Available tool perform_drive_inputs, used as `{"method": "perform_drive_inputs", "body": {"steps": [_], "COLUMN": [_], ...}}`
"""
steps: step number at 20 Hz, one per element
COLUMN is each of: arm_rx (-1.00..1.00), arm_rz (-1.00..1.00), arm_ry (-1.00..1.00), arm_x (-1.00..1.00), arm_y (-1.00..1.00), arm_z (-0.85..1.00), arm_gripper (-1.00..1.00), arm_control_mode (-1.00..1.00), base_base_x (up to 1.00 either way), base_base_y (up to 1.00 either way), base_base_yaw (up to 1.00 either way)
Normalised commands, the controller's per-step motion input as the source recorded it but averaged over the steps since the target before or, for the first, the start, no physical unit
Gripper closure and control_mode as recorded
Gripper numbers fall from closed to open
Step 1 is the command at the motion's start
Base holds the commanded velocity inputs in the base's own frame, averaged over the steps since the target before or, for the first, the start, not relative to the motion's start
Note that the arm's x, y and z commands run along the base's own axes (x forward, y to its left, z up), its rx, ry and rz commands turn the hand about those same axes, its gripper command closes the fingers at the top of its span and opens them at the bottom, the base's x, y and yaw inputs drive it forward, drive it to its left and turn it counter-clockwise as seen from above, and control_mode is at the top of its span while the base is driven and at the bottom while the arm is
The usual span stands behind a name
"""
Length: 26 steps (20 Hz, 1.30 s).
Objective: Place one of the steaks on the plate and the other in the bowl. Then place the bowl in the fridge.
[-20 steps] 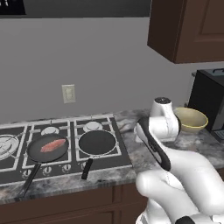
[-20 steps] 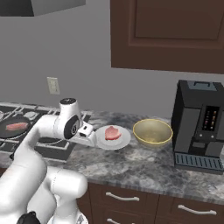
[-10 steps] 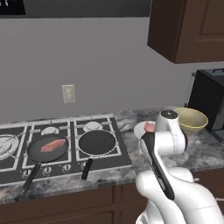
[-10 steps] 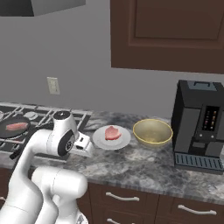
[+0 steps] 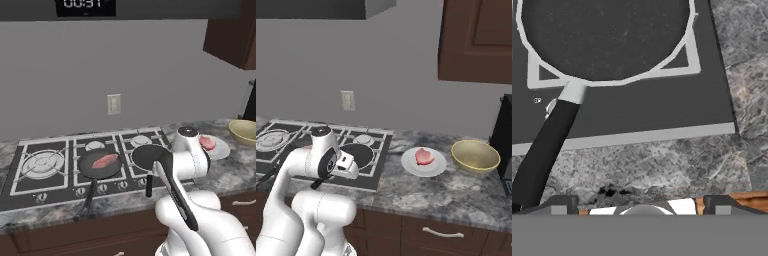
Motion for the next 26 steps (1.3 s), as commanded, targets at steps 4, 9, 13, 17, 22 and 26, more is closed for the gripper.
{"method": "perform_drive_inputs", "body": {"steps": [4,9,13,17,22,26], "arm_rx": [0.00,0.00,0.00,0.00,0.08,0.07], "arm_rz": [0.00,0.00,0.00,0.00,-0.24,-0.45], "arm_ry": [0.00,0.00,0.00,0.00,0.01,0.23], "arm_x": [0.00,0.00,0.00,0.00,0.49,0.71], "arm_y": [0.00,0.00,0.00,0.00,0.00,-0.04], "arm_z": [0.00,0.00,0.00,0.00,0.04,0.22], "arm_gripper": [-1.00,-1.00,-1.00,-1.00,-1.00,-1.00], "arm_control_mode": [1.00,1.00,1.00,-1.00,-1.00,-1.00], "base_base_x": [0.00,0.00,0.00,0.00,0.00,0.00], "base_base_y": [0.94,0.80,0.54,0.00,0.00,0.00], "base_base_yaw": [0.00,-0.02,-0.04,0.00,0.00,0.00]}}
